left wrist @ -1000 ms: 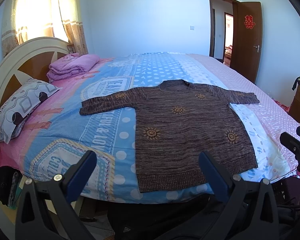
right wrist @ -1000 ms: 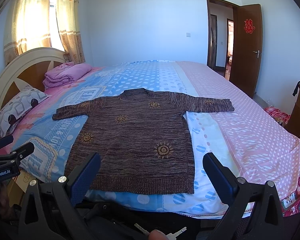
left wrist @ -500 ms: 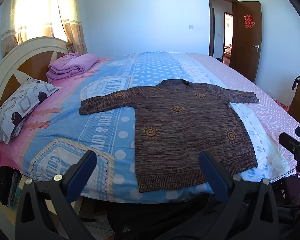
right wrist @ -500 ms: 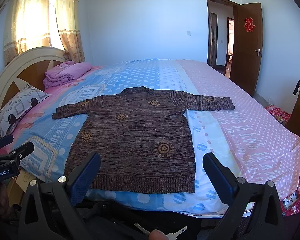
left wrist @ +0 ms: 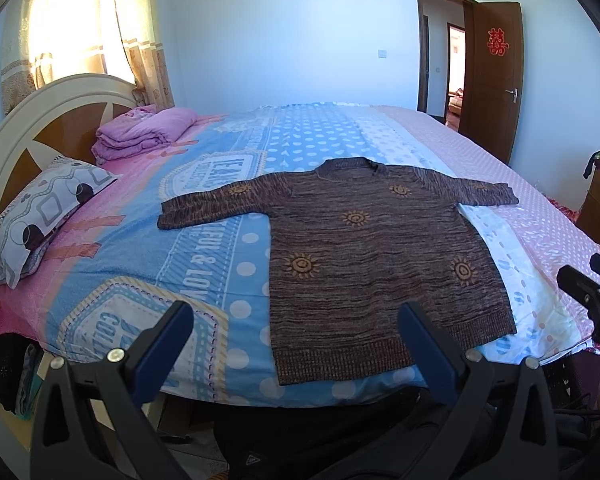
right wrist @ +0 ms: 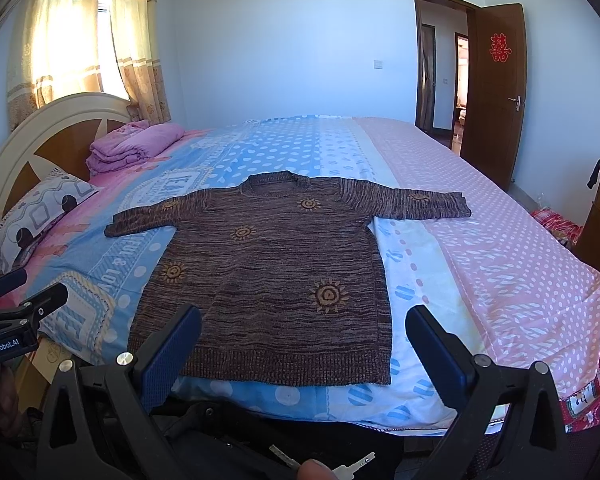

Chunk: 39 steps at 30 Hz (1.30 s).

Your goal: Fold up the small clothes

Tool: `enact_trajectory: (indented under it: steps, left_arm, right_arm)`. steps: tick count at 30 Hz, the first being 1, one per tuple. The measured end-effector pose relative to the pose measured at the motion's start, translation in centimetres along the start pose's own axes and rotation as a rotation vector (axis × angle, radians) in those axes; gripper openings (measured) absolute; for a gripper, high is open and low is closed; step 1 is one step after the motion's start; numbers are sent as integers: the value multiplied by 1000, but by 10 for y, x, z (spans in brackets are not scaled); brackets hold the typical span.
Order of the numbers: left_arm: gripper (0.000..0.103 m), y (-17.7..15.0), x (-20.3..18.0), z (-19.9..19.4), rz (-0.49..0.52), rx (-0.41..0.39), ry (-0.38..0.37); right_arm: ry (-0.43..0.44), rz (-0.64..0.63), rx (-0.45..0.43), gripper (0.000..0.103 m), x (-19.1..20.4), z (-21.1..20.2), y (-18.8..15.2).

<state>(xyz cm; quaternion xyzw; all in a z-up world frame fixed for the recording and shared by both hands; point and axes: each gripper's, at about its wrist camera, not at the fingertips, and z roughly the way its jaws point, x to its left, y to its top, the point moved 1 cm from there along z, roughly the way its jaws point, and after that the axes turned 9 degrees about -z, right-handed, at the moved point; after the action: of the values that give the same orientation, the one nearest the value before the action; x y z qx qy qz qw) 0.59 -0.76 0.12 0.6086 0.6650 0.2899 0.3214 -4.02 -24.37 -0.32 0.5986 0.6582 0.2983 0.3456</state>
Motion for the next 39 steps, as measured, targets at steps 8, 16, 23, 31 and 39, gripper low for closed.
enact_trajectory:
  steps: [8,16,23,31,39]
  left_arm:
    - [103,0,0,1,0,6,-3]
    - [103,-2,0,3,3,14,-5]
    - [103,-4,-1,7,6,29,-8]
    - [103,-9,-2,25,11,89,-17]
    - [103,4,-6,53,43,92,3]
  right_arm:
    - [6,3,4,102,-1,0,0]
    - [13,1,9,102,-1,2,-1]
    - [18,-2,16,102,-1,6,-2]
    - [61,17,52,102,-6,26,-9]
    - [82,176,80,102,-35,68,-22]
